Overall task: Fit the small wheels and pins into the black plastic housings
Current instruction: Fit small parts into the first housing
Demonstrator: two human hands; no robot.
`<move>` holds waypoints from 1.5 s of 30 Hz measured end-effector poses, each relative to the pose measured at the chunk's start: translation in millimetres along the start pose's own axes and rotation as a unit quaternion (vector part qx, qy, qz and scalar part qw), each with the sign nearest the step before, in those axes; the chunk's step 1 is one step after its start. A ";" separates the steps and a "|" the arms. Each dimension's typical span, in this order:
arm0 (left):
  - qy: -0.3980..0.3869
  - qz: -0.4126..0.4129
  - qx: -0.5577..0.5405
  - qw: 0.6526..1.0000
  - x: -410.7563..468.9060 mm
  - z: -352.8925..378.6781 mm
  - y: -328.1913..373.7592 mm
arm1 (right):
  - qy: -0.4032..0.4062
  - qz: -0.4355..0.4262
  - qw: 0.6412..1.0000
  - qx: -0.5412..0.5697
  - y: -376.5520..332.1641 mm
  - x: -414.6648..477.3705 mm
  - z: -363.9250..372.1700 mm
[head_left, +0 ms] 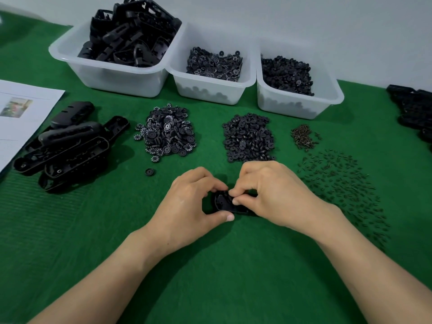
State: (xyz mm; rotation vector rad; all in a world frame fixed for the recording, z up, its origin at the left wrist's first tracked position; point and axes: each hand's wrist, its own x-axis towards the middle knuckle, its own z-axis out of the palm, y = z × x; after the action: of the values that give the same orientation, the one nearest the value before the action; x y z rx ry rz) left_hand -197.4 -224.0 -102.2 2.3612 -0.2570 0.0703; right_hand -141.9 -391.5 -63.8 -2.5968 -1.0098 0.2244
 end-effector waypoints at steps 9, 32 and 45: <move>-0.005 -0.002 0.003 1.000 0.1 -0.3 -0.3 | 0.096 0.073 0.992 -0.035 28.5 36.7 -2.0; 0.002 0.001 -0.009 1.000 0.2 -0.8 -0.1 | 0.084 0.065 0.993 0.053 27.6 12.5 10.9; 0.004 0.003 -0.005 1.000 0.2 -0.4 0.5 | 0.044 0.005 0.998 0.040 11.7 -22.2 2.0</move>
State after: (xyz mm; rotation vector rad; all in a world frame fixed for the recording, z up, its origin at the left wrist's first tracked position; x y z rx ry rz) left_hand -197.4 -224.1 -101.6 2.3504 -0.2603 0.0826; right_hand -151.4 -414.1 -69.5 -2.5175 -0.9378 0.1470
